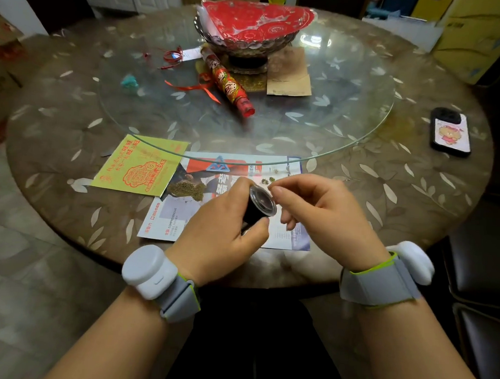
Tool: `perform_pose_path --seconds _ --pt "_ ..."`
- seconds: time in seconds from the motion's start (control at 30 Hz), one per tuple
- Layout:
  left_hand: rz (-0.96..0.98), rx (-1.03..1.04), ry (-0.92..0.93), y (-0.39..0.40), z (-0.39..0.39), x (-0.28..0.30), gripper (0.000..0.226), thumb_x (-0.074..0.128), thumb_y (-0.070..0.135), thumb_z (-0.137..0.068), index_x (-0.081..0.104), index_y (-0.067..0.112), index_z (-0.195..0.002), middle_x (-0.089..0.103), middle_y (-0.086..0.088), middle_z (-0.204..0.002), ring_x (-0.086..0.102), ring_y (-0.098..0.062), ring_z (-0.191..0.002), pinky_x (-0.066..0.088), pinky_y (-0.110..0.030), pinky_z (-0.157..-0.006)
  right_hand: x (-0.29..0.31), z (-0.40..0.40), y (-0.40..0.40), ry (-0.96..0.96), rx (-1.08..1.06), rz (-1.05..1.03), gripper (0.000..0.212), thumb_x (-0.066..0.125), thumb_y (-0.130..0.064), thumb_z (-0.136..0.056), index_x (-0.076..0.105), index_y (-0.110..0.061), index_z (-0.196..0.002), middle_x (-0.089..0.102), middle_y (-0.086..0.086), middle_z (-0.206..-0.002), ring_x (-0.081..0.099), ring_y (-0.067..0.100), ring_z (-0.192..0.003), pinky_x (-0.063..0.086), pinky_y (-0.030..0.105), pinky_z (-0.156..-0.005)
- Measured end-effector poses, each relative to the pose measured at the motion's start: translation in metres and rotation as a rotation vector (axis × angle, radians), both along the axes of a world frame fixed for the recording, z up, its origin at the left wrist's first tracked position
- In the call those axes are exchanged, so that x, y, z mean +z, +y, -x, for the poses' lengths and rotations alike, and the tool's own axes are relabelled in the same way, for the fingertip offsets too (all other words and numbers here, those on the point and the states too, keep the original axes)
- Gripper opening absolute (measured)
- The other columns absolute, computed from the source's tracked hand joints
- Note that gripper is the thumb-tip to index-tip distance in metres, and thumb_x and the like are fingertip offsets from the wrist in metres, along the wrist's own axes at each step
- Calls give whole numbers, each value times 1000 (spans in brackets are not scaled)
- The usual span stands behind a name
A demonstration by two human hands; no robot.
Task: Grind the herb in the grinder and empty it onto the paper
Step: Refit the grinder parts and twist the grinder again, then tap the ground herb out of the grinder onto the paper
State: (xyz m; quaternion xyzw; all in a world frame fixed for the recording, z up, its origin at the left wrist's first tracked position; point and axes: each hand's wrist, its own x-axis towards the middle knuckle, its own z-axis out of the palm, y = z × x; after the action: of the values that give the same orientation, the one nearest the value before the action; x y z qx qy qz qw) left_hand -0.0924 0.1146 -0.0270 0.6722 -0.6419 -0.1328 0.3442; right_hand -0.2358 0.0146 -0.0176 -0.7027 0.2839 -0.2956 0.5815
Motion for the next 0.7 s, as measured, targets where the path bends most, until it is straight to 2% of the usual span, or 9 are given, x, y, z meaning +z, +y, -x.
perform_pose_path --seconds 0.07,0.17,0.3,0.37,0.47,0.6,0.7 --pt "-25 -13 -7 -1 0 -2 28 40 43 -84 42 19 -99 52 5 -76 51 -16 -69 43 -43 -61 0 0 1 63 10 3 14 72 -20 -81 71 -13 -93 69 -2 -68 60 14 -58 52 30 -56" --pt "-56 -35 -35 -3 -1 -5 27 37 45 -87 42 22 -100 53 6 -79 51 -14 -70 44 -42 -62 -4 -1 1 116 -17 5 30 79 -26 -74 71 -12 -98 71 7 -78 61 15 -63 56 38 -64" --pt "-78 -47 -77 -5 -1 -5 26 36 44 -88 42 22 -99 54 5 -81 51 -15 -69 44 -41 -60 -8 -2 0 172 -33 68 43 78 -44 -64 73 -18 -98 72 3 -78 62 12 -60 57 39 -69" --pt "-82 -45 -115 -7 -1 -4 21 37 42 -88 41 23 -97 54 5 -80 51 -14 -68 43 -38 -58 -8 -3 -3 176 -30 86 36 77 -42 -65 74 -21 -94 72 7 -76 63 14 -60 57 40 -69" --pt "-80 -34 -170 -13 -5 -3 21 36 44 -87 39 24 -92 53 7 -77 50 -15 -66 42 -37 -56 -6 -6 -7 143 12 64 16 78 -24 -75 73 -22 -90 70 15 -76 62 16 -60 57 38 -65" --pt "-55 1 -211 -19 -9 -5 22 36 46 -81 39 25 -88 53 6 -71 50 -18 -64 40 -35 -53 -3 -12 -12 134 33 58 18 76 -18 -77 73 -13 -94 69 16 -75 62 16 -60 57 34 -61" --pt "-35 61 -250 -22 -10 -7 24 38 44 -77 41 23 -87 53 4 -66 49 -20 -61 36 -33 -51 -5 -15 -15 150 30 108 16 76 -21 -78 74 -12 -91 68 14 -72 65 23 -58 58 41 -63"
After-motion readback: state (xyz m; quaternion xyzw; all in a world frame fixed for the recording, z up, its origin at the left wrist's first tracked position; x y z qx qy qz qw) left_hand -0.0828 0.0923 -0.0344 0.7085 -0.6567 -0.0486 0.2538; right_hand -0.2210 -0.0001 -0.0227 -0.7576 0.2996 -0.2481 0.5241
